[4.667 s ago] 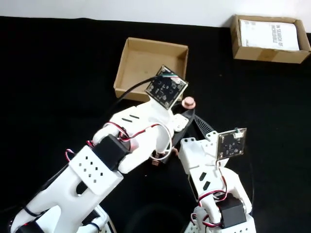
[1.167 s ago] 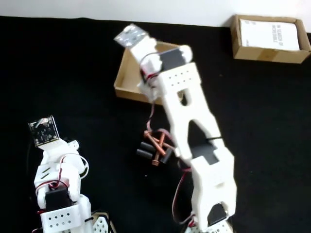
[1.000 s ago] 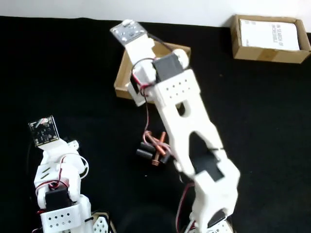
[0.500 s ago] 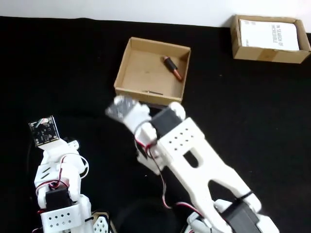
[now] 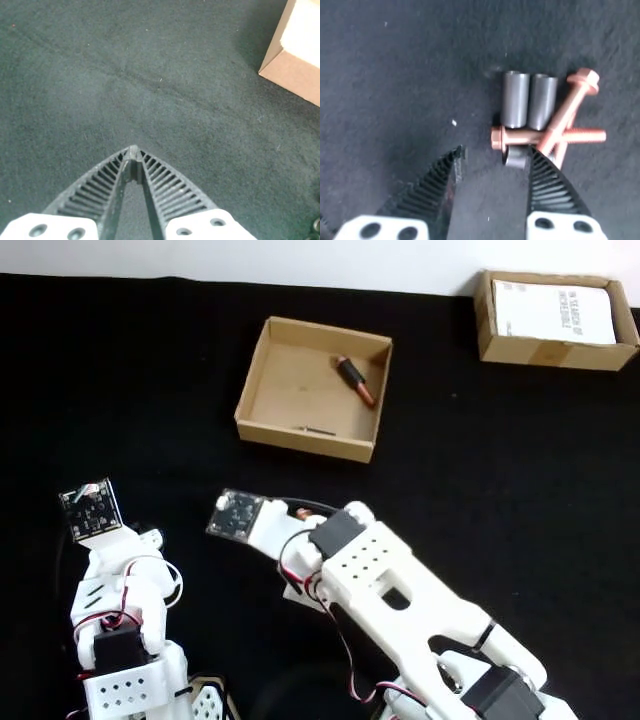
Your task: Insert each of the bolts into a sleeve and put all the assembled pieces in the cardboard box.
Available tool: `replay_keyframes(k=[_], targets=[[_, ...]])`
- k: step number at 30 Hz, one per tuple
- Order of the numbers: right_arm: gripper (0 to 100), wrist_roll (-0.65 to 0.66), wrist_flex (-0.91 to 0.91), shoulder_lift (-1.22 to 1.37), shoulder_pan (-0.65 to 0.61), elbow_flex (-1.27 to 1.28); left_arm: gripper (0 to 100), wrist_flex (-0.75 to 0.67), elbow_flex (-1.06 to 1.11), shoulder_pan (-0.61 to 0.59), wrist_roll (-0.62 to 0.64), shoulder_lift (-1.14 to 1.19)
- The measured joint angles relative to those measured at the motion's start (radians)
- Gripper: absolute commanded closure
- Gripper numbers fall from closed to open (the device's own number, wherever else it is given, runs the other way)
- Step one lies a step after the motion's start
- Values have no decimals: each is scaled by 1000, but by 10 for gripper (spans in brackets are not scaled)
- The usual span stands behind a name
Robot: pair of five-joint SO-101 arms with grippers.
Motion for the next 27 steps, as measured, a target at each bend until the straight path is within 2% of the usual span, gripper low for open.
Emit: replay_keyframes(k=[10,25,27], targets=[[829,0,-207,23,-2,81,990,0,0,0,0,0],[830,0,-215,307,-5,-40,990,0,0,0,0,0],[870,0,-215,338,-5,-40,990,0,0,0,0,0]])
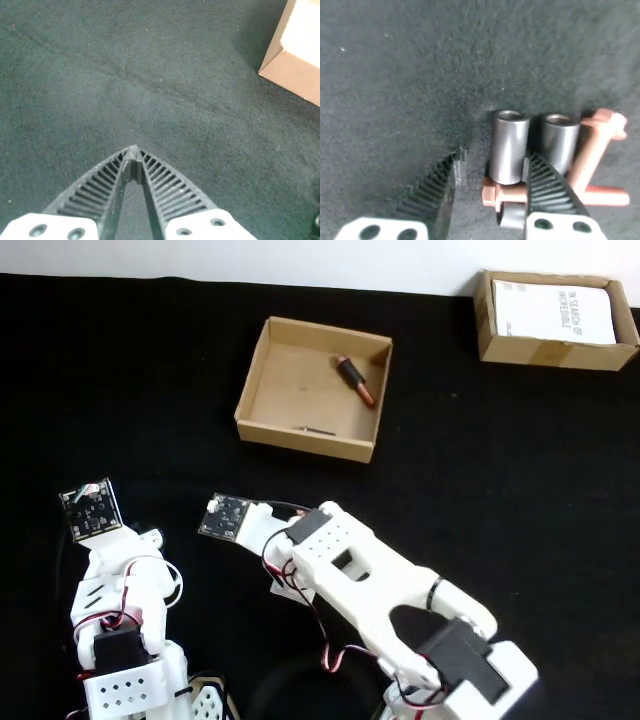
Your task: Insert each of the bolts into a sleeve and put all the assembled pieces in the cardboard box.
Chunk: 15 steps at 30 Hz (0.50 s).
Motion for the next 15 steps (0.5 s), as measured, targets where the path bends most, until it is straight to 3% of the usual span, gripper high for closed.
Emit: replay_keyframes(k=[3,15], targets=[[998,-2,-11,35,6,-17,990,0,0,0,0,0],[992,0,-80,58,57,-75,990,0,0,0,0,0]])
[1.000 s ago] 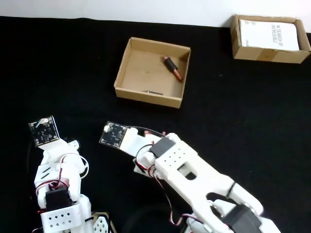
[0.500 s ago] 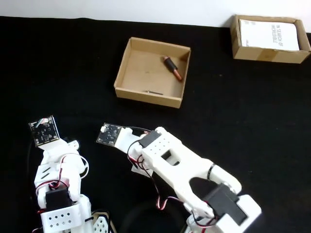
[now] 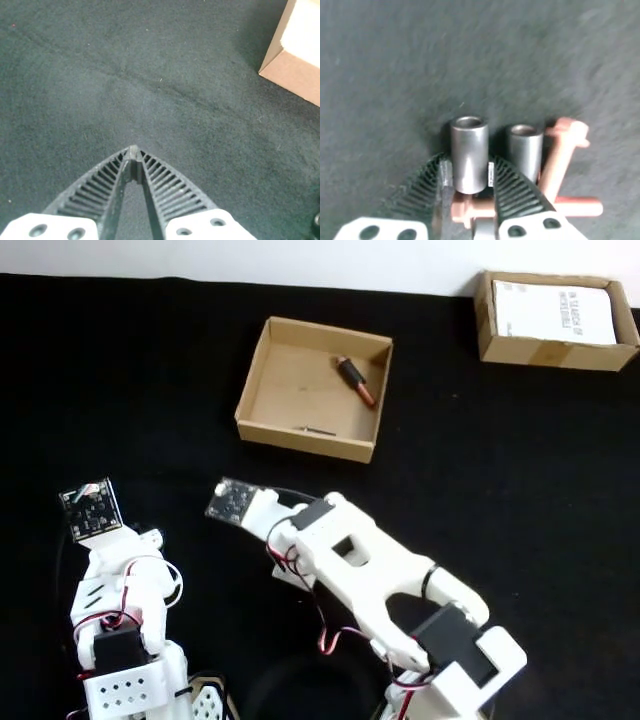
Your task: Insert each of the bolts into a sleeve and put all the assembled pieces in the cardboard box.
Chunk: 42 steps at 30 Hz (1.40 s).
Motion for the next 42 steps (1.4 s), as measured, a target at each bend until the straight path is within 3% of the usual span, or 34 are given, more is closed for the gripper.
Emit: replay_keyframes(k=[10,13,21,26,33,38,42], targets=[[992,0,127,-402,12,-89,991,0,0,0,0,0],[992,0,203,-557,28,-69,991,58,0,2,0,0],[992,0,350,-956,175,81,974,209,-9,72,-34,0],[992,0,391,-1175,278,227,929,319,-192,109,-71,35],[992,0,394,-1475,407,468,966,549,-660,207,-55,489],[992,0,390,-1663,480,608,966,773,-1036,353,92,931],[992,0,305,-1774,585,730,966,830,-1235,460,236,1254]])
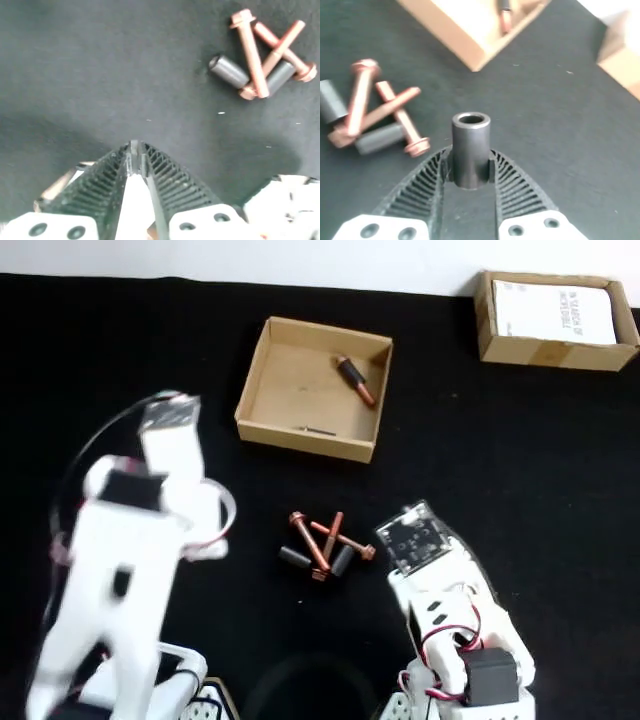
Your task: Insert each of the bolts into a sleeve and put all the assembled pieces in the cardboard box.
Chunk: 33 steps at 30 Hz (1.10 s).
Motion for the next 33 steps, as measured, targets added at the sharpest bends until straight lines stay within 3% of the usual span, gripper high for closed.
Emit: replay_keyframes(k=[8,15,18,22,33], targets=[[992,0,-138,-60,152,129,966,9,-315,166,152,512],[992,0,-255,-60,178,193,962,12,-629,236,181,872],[992,0,-302,-60,181,219,880,12,-747,238,181,990],[992,0,-345,-60,180,262,787,14,-844,233,181,1099],[992,0,-408,-60,180,304,839,18,-864,242,181,1132]])
